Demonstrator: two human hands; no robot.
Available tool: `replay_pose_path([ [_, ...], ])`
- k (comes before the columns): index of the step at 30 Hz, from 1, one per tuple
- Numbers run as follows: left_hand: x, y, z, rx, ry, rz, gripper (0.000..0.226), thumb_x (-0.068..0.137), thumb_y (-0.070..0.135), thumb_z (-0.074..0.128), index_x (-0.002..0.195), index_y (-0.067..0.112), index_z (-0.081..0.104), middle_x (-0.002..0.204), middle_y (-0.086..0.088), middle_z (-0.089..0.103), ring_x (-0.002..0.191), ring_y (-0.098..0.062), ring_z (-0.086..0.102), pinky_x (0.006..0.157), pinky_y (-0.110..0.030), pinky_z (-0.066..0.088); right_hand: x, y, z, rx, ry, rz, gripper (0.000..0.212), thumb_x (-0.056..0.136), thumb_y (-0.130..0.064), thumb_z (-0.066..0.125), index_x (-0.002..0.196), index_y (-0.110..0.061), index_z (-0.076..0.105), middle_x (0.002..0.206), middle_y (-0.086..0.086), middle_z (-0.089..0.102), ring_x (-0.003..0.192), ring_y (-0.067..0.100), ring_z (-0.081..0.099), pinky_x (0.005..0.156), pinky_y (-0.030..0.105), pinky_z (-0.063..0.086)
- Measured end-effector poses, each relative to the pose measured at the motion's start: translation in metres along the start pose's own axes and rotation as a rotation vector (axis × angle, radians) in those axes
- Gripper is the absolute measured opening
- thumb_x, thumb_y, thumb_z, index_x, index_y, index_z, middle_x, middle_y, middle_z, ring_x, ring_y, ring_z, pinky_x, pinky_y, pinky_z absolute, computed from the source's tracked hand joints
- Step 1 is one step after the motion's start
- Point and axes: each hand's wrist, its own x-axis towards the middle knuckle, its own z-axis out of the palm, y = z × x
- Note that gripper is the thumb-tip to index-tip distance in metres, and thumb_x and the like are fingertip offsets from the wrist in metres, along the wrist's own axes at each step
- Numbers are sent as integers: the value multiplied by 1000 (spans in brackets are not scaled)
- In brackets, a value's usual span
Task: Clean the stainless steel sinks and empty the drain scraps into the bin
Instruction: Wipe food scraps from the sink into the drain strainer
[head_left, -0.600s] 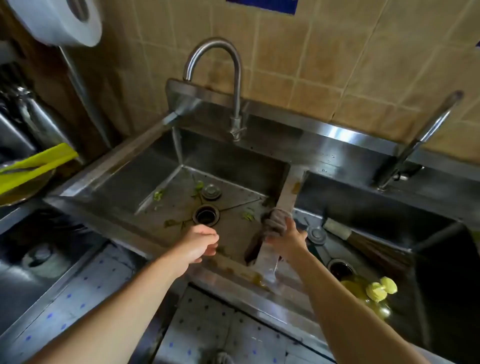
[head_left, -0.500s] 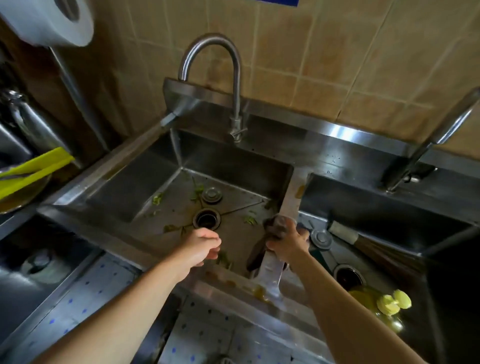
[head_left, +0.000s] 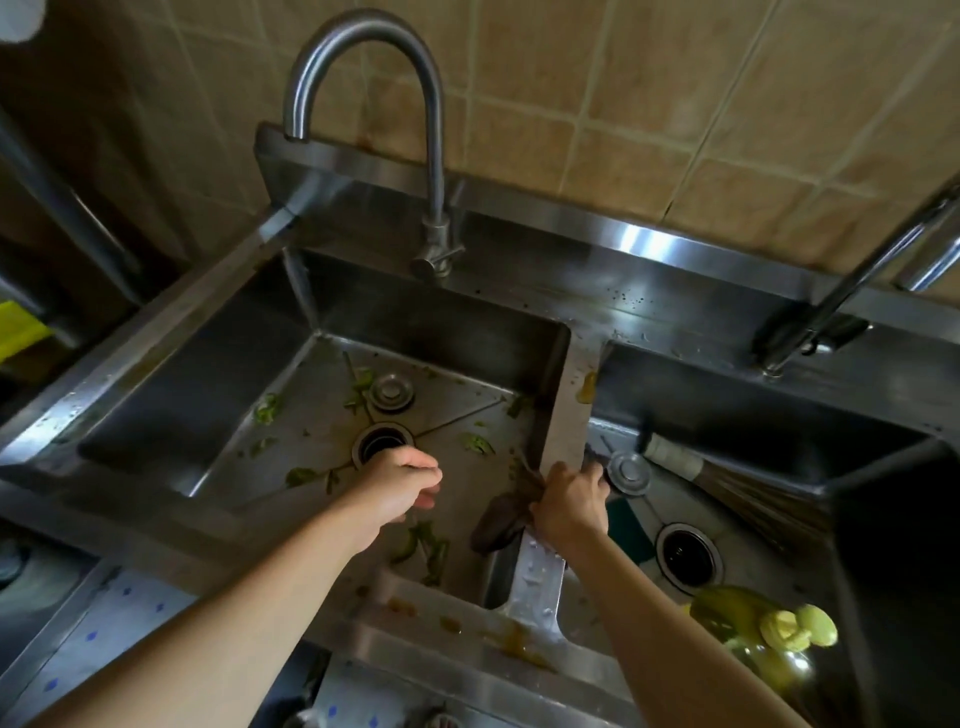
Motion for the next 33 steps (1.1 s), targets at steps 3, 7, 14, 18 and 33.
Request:
replay_pose_path([
  [3,8,3,-9,27,-39,22,13,96,18,52,106,20,61,102,0,67,91,-15,65,79,-31,43,0,-6,-6,58,64,2,28,95,-7,42,122,-5,48,127,17,45,111,32,48,87,38,47],
  [7,14,6,-36,77,-79,64,12,95,19,54,105,21,61,103,0,67,92,-13,65,71,-27,43,-9,-35,-27,212,145,-16,22,91,-1,43,110,-5,52,107,13,56,93,26,57,74,29,50],
  [14,22,4,-115,37,-193,109,35,94,26,59,127,23,48,126,-3,58,105,-19,59,69,-25,41,-26,-130,-46,741,156,-95,31,81,14,40,84,-13,54,77,3,55,75,20,54,61,29,46],
  [18,31,-1,-164,-271,-279,-58,58,90,62,40,138,30,38,140,-7,48,125,-33,49,93,-49,36,-46,-193,-47,1092,41,-185,43,75,25,33,74,-11,56,72,15,56,69,28,55,62,40,47],
  [33,98,-7,-196,-810,-180,-187,26,95,-4,31,101,-1,56,80,-17,55,51,-19,53,49,-29,51,-15,-258,18,1206,-443,-243,16,87,6,56,94,-7,62,91,13,69,87,23,67,80,32,56],
])
